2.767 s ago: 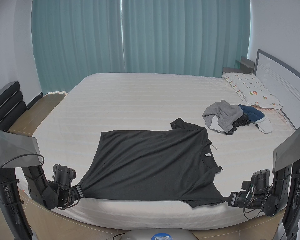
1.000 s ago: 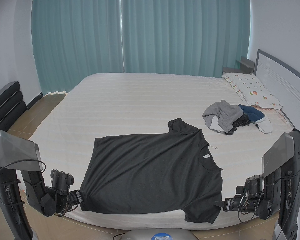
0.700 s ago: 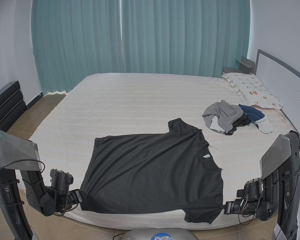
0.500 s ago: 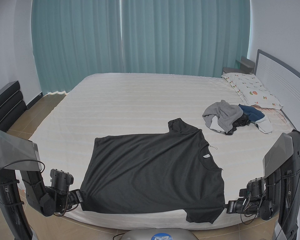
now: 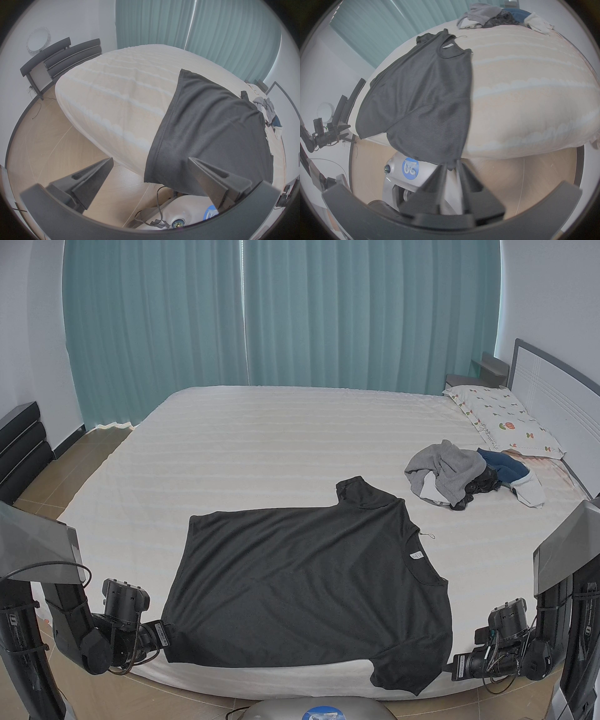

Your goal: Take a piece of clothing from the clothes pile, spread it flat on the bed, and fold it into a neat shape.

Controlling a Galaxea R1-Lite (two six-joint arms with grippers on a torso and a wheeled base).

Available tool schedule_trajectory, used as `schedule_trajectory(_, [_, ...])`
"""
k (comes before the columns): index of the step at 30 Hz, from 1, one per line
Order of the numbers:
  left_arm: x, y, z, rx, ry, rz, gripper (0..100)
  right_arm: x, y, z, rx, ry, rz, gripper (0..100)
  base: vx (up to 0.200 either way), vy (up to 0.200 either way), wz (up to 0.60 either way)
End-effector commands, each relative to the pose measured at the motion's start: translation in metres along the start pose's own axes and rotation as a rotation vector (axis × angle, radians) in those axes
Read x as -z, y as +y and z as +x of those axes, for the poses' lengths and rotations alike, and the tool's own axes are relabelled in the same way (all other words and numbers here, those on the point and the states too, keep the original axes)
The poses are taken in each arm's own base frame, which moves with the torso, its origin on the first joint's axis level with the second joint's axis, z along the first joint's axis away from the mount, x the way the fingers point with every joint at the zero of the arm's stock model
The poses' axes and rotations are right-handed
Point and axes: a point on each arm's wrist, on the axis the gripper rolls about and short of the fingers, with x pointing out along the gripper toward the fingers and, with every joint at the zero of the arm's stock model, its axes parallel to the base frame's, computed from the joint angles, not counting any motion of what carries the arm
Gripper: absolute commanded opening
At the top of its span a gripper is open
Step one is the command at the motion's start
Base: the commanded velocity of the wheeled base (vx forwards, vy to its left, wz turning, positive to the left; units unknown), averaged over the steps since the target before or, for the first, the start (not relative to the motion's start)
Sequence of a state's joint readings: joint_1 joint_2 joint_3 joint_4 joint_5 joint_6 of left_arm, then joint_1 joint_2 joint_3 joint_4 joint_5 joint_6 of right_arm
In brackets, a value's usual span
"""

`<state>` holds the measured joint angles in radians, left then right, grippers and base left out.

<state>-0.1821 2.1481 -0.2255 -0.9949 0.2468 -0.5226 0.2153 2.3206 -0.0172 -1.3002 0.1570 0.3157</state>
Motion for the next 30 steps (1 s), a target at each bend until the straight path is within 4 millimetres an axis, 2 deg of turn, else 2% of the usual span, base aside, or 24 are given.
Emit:
schedule_trajectory(1, [0.001,-0.001,-0.001,0.005,0.0,0.009,100,0.003,0.001,-0.003,-0.002,0.013,0.001,100,0.0,0.0,0.0])
schedule_trajectory(6, [0.0,-0.005,-0.001,0.017,-0.006,0.013,100,0.0,0.001,-0.006,-0.009,-0.016,0.024,100,0.0,0.0,0.0])
schedule_trajectory(11, [-0.004,-0.008,0.001,0.027,-0.023,0.005,100,-0.018,0.006,-0.019,-0.083,-0.147,0.18,100,0.0,0.0,0.0])
schedule_trajectory(17, [-0.01,-0.012,0.003,0.037,-0.047,-0.06,100,-0.018,0.005,-0.019,-0.111,-0.135,0.215,100,0.0,0.0,0.0])
schedule_trajectory(26, [-0.013,-0.012,0.006,0.037,-0.052,-0.075,100,-0.017,0.004,-0.017,-0.109,-0.131,0.22,100,0.0,0.2,0.0])
schedule_trajectory(30, [-0.012,-0.012,0.007,0.038,-0.051,-0.073,100,-0.019,0.004,-0.017,-0.116,-0.146,0.217,100,0.0,0.0,0.0])
